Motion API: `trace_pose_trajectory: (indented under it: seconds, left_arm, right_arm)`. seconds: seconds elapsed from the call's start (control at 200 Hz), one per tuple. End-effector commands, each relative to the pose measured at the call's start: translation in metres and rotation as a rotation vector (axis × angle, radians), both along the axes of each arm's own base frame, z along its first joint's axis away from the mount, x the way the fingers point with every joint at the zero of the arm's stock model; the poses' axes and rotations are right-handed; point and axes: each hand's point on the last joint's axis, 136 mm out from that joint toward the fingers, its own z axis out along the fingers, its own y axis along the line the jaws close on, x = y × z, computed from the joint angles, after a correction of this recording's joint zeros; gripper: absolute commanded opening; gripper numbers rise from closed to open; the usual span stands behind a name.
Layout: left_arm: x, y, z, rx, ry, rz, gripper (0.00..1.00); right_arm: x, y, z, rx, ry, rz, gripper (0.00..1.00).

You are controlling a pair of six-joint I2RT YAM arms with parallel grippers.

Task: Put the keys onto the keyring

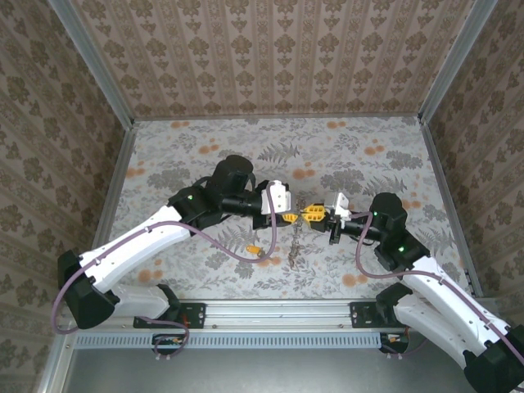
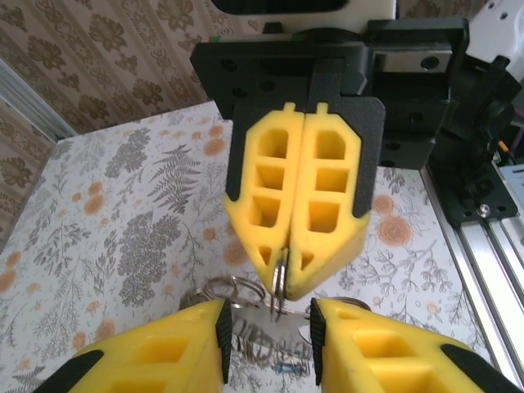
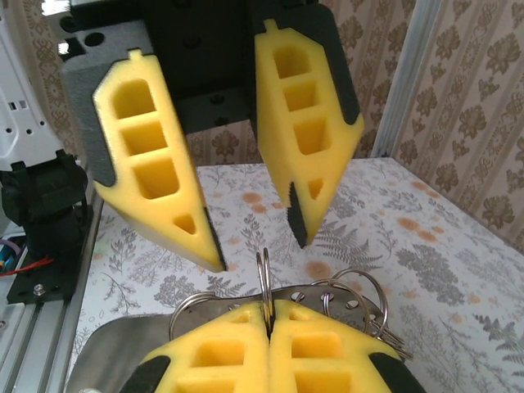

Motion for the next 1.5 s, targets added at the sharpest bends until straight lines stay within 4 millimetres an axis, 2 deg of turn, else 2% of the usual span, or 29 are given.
trace_pose_trajectory:
  seconds: [0.0, 0.08, 0.22, 0.38, 0.51, 0.56, 0.63, 0.75, 0.915, 0.995, 1.495]
  left_arm:
    - [-0.005, -0.007, 0.005, -0.033, 0.004, -0.025, 0.31]
    - [-0.006, -0.008, 0.003, -0.031, 0.007, -0.031, 0.29]
    - [-0.010, -0.008, -0.001, -0.017, 0.014, -0.049, 0.17]
    - [-0.010, -0.007, -0.010, 0.018, 0.017, -0.046, 0.20]
    - [-0.008, -0.004, -0.014, 0.039, 0.005, -0.037, 0.18]
    - [-0.008, -0.003, -0.015, 0.045, 0.000, -0.032, 0.14]
    - [-0.007, -0.001, -0.016, 0.059, -0.008, -0.029, 0.00]
    - [-0.009, 0.002, -0.017, 0.104, -0.026, -0.043, 0.00]
    - [-0.008, 0.005, -0.022, 0.207, -0.074, -0.036, 0.00]
    - [-0.008, 0.006, -0.023, 0.243, -0.077, -0.035, 0.00]
    - [-0.009, -0.005, -0.019, 0.235, -0.016, -0.029, 0.00]
  right_arm:
    - [-0.009, 0.004, 0.016, 0.051, -0.045, 0.042, 0.00]
    - [-0.010, 0.005, 0.016, 0.049, -0.044, 0.046, 0.00]
    - [-0.010, 0.005, 0.017, 0.054, -0.050, 0.046, 0.00]
    - [-0.011, 0.006, 0.017, 0.051, -0.055, 0.048, 0.00]
    - [-0.012, 0.006, 0.015, 0.037, -0.056, 0.055, 0.00]
    - [-0.012, 0.006, 0.014, 0.034, -0.058, 0.054, 0.00]
    - [-0.011, 0.006, 0.013, 0.026, -0.059, 0.052, 0.00]
    - [-0.011, 0.003, 0.003, -0.046, -0.056, 0.040, 0.00]
    - [-0.007, -0.010, -0.016, -0.236, -0.085, -0.018, 0.19]
    - [-0.007, -0.014, -0.023, -0.289, -0.085, -0.019, 0.22]
    - [0.000, 0.000, -0.018, -0.237, -0.074, 0.022, 0.27]
